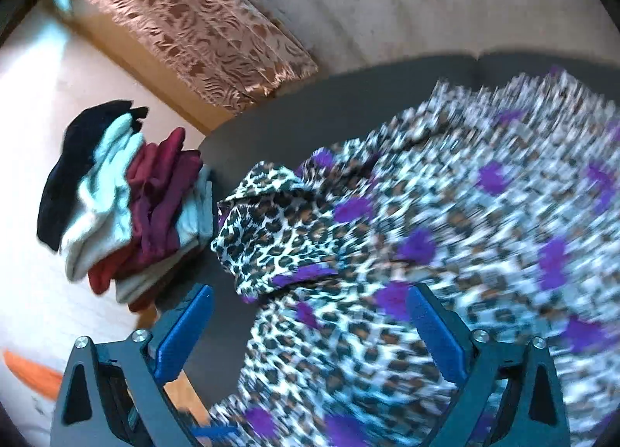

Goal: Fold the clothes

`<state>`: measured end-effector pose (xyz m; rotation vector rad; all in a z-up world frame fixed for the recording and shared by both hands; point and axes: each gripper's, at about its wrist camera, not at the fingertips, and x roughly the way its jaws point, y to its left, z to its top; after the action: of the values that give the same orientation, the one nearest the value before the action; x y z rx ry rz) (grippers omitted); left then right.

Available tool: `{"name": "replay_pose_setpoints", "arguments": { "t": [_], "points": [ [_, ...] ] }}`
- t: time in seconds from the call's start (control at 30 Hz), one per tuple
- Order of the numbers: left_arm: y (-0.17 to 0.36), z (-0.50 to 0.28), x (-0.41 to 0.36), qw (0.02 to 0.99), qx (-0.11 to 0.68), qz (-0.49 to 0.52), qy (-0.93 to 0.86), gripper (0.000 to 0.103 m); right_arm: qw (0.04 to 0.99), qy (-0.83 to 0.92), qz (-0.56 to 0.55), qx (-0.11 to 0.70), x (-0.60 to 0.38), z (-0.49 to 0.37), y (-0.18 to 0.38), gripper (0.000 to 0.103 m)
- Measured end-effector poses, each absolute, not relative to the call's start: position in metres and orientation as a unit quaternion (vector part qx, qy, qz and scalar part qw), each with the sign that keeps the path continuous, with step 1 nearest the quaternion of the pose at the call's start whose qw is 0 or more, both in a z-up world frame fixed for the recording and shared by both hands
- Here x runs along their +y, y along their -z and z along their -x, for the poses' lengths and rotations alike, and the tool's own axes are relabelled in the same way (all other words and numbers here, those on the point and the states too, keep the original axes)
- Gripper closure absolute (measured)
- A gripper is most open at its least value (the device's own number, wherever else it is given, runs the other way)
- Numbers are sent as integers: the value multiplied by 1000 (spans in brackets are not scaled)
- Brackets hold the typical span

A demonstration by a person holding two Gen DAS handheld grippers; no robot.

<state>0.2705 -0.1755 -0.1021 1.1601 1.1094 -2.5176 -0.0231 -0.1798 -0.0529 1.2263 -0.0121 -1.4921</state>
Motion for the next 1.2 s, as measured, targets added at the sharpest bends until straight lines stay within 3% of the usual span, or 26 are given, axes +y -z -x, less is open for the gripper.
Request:
{"name": "replay_pose_setpoints", "arguments": {
  "t": [0.3,0.47,0.5,0.57,0.6,0.8,0.87,0.97,1.13,1.2],
  "points": [
    [112,-287,-195,108,388,-381,832,84,519,636,-563,-99,-192,25,76,25],
    [108,-287,-188,109,373,-382,839,83,515,645,-559,-81,-199,18,75,38],
    [108,-287,-189,109,376,-380,838,83,515,648,-557,-67,-203,17,76,42],
    [107,-286,-189,109,383,-376,837,83,515,661,-545,-34,-210,13,75,73],
    [106,-286,-190,109,385,-374,837,83,514,665,-542,-21,-214,12,76,76],
    [104,-287,-189,110,384,-374,837,83,507,647,-565,-69,-218,24,86,76],
    [104,-288,-188,113,379,-375,838,83,506,651,-562,-62,-221,26,84,88],
    [100,-291,-190,123,373,-370,842,82,517,669,-534,-4,-234,22,67,93],
    [91,-305,-202,151,371,-358,844,80,575,723,-378,63,-230,12,-37,94],
    [90,-309,-206,159,375,-353,842,79,580,754,-282,124,-217,-2,-82,94]
  ]
}}
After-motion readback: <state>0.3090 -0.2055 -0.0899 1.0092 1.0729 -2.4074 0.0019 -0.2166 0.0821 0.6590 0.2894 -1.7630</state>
